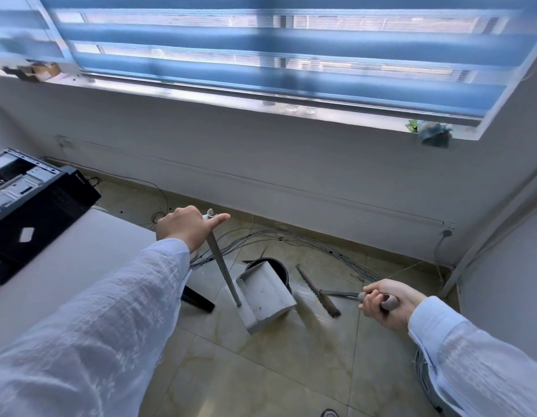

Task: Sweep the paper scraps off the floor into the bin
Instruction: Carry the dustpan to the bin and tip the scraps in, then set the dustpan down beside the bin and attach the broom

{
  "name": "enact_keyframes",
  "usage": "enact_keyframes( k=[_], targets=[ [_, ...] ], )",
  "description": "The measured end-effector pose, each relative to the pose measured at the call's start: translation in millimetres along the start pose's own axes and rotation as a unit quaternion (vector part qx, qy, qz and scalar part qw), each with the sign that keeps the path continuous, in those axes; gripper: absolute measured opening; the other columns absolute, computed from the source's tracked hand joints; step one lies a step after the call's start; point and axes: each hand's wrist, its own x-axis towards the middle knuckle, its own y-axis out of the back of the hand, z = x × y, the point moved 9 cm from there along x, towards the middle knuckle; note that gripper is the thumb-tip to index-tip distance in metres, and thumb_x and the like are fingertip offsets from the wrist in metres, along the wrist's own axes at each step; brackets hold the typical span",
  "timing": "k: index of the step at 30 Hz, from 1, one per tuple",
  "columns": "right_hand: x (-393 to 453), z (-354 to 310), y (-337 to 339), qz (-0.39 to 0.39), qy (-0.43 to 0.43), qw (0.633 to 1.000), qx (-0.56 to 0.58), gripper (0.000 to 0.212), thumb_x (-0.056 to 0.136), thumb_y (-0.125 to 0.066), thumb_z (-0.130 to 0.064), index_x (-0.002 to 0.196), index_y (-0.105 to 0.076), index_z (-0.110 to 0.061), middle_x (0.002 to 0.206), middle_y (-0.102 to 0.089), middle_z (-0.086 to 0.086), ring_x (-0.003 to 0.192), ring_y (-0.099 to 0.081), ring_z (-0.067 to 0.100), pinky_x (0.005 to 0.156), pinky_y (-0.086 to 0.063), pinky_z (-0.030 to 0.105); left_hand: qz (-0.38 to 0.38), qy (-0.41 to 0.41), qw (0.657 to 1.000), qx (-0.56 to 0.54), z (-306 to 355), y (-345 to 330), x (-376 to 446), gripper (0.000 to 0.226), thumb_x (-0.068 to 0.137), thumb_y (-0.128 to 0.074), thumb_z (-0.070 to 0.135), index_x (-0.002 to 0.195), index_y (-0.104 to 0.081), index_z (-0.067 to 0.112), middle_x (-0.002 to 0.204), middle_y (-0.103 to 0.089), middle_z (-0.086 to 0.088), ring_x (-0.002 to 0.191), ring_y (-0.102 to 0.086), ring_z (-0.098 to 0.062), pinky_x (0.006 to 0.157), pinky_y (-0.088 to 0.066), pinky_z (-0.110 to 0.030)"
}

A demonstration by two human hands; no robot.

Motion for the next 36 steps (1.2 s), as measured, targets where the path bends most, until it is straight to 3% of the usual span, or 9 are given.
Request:
enact_keyframes(
  k=[6, 10, 15, 22, 27, 32, 36],
  targets=[
    [-14.2, -15.7, -6.2, -0.007, 0.024, 1.000, 0.017, 0.020, 0.096, -0.039, -0.013, 0.079, -0.042, -0.003, 0.038, -0.041, 0.009, 0.021, -0.041, 0.011, 0.025, -0.037, 0.011, -0.029, 0.065, 0.992, -0.102, 3.0, -1.8, -4.4, 0.070, 0.071, -0.050, 0.083, 0.070, -0.056, 0.014, 0.081, -0.062, -0.006, 0.081, -0.058, -0.028, 0.072, -0.043, -0.032],
    [-24.7, -27.2, -11.3, -0.024, 0.029, 0.999, 0.027, 0.023, 0.096, -0.037, -0.014, 0.077, -0.041, -0.002, 0.038, -0.040, 0.009, 0.020, -0.041, 0.013, 0.023, -0.034, 0.012, -0.052, 0.064, 0.984, -0.157, 19.7, -11.3, -9.2, 0.071, 0.070, -0.054, 0.082, 0.077, -0.069, 0.012, 0.082, -0.068, -0.005, 0.079, -0.060, -0.029, 0.068, -0.042, -0.031],
    [-38.2, -38.7, -10.9, -0.031, 0.055, 0.997, 0.035, 0.023, 0.097, -0.036, -0.014, 0.081, -0.042, 0.001, 0.037, -0.040, 0.009, 0.018, -0.041, 0.013, 0.022, -0.033, 0.012, -0.072, 0.047, 0.975, -0.206, 49.5, -16.2, -14.1, 0.066, 0.072, -0.057, 0.078, 0.080, -0.072, 0.014, 0.079, -0.067, -0.001, 0.078, -0.059, -0.026, 0.062, -0.039, -0.030],
    [-46.8, -59.6, 11.2, -0.011, 0.075, 0.997, 0.030, 0.025, 0.096, -0.037, -0.013, 0.085, -0.041, 0.008, 0.038, -0.040, 0.010, 0.019, -0.040, 0.012, 0.023, -0.034, 0.011, -0.120, 0.020, 0.956, -0.265, 112.8, -34.4, -15.7, 0.054, 0.075, -0.061, 0.072, 0.068, -0.061, 0.018, 0.076, -0.065, 0.000, 0.083, -0.061, -0.027, 0.066, -0.041, -0.030],
    [-37.6, -86.1, 38.1, 0.001, 0.079, 0.997, 0.021, 0.024, 0.097, -0.036, -0.013, 0.079, -0.042, 0.001, 0.036, -0.039, 0.008, 0.019, -0.040, 0.011, 0.022, -0.032, 0.010, -0.145, 0.030, 0.947, -0.286, 160.7, -65.7, -18.6, 0.058, 0.074, -0.061, 0.073, 0.068, -0.059, 0.015, 0.076, -0.063, -0.003, 0.081, -0.058, -0.028, 0.069, -0.041, -0.030],
    [-9.2, -127.1, 73.6, 0.028, 0.079, 0.996, -0.007, 0.026, 0.097, -0.033, -0.010, 0.071, -0.038, -0.009, 0.036, -0.039, 0.005, 0.018, -0.038, 0.010, 0.021, -0.030, 0.010, -0.160, 0.086, 0.940, -0.289, 200.4, -124.2, -22.0, 0.061, 0.073, -0.061, 0.073, 0.067, -0.059, 0.013, 0.073, -0.062, -0.004, 0.081, -0.060, -0.029, 0.069, -0.040, -0.031],
    [12.3, -151.4, 89.5, 0.049, 0.074, 0.995, -0.039, 0.023, 0.095, -0.035, -0.008, 0.072, -0.039, -0.010, 0.040, -0.039, 0.005, 0.020, -0.039, 0.008, 0.023, -0.032, 0.010, -0.151, 0.139, 0.928, -0.310, 212.3, -155.4, -24.4, 0.062, 0.074, -0.062, 0.071, 0.064, -0.059, 0.010, 0.070, -0.063, -0.006, 0.068, -0.058, -0.025, 0.057, -0.038, -0.030]
  ],
)
